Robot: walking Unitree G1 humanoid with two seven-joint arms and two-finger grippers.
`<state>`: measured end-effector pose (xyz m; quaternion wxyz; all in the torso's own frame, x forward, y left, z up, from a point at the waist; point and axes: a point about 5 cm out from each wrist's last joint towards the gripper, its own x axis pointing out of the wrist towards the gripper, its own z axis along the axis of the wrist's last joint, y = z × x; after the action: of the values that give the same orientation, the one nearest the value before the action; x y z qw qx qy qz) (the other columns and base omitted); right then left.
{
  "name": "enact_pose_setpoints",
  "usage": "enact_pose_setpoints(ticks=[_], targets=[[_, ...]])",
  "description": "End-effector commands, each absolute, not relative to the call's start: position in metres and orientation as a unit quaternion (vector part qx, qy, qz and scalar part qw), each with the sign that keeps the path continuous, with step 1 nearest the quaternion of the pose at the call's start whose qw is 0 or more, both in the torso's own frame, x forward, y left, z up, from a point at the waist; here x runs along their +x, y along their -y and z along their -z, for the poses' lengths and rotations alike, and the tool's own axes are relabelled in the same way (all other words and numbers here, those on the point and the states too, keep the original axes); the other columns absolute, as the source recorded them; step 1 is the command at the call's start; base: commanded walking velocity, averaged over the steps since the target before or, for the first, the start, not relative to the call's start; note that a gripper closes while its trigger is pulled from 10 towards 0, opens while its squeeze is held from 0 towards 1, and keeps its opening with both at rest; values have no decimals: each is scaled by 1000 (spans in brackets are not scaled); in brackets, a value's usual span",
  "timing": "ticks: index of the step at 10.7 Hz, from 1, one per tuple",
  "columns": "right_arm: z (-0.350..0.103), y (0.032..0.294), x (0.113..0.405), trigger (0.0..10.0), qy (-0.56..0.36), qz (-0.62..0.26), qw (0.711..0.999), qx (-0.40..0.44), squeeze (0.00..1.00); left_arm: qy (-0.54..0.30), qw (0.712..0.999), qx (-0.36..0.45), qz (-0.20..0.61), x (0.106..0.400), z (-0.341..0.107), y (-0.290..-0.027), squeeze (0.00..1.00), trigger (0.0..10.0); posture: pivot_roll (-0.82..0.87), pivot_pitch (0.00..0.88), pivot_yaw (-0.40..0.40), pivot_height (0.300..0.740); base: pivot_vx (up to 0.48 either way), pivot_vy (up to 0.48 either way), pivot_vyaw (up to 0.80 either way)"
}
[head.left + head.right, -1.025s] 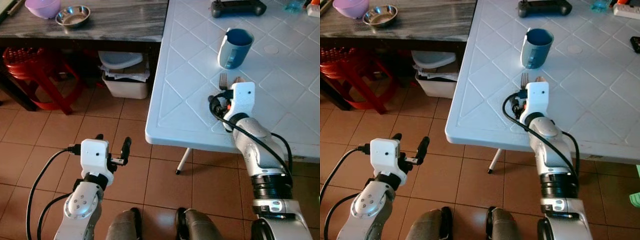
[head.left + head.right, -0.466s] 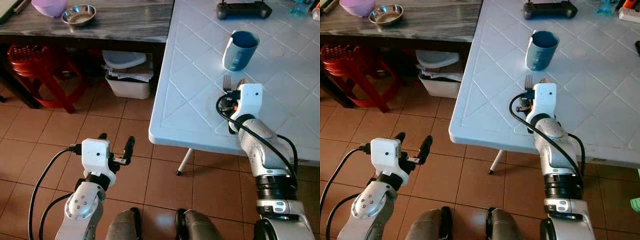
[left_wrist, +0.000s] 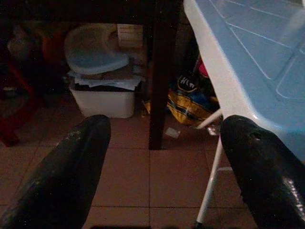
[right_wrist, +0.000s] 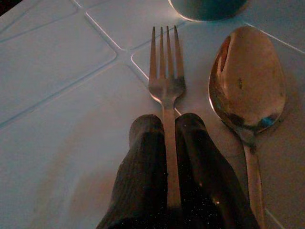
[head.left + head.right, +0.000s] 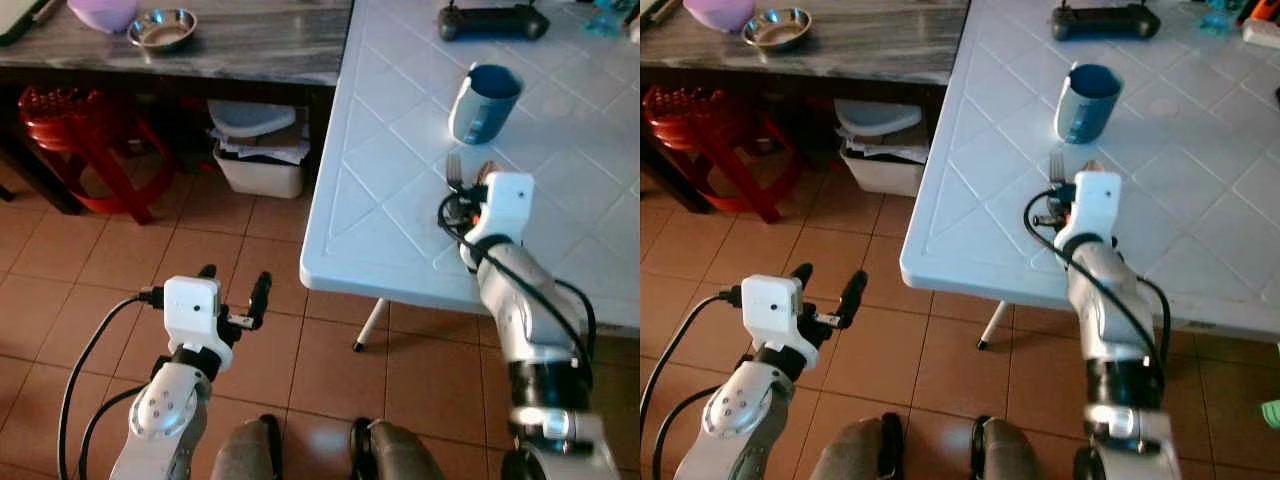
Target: Setting the table
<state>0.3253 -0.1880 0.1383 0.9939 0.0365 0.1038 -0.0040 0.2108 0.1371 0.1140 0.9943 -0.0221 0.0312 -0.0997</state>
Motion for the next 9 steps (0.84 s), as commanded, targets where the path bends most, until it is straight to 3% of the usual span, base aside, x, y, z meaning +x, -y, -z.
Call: enact_pose_setpoints(ticks=[1, 2, 4, 9], targets=[[-94, 178, 307, 0, -202, -8, 977, 60, 0, -42, 996, -13, 76, 210, -108, -144, 0, 10000, 22, 186, 40, 740, 0, 0, 0], [-113, 166, 307, 0, -153, -30, 986, 60, 0, -51, 997, -13, 58, 211, -104, -150, 0, 10000, 18, 182, 39, 740, 0, 0, 0], [-145, 156, 300, 0, -47, -47, 995, 69, 0, -61, 996, -20, 56, 212, -99, -149, 0, 10000, 9, 157, 38, 740, 0, 480, 0], [-163, 157, 301, 0, 11, -25, 996, 88, 0, -31, 997, -1, 69, 226, -104, -148, 0, 10000, -14, 133, 41, 740, 0, 480, 0]])
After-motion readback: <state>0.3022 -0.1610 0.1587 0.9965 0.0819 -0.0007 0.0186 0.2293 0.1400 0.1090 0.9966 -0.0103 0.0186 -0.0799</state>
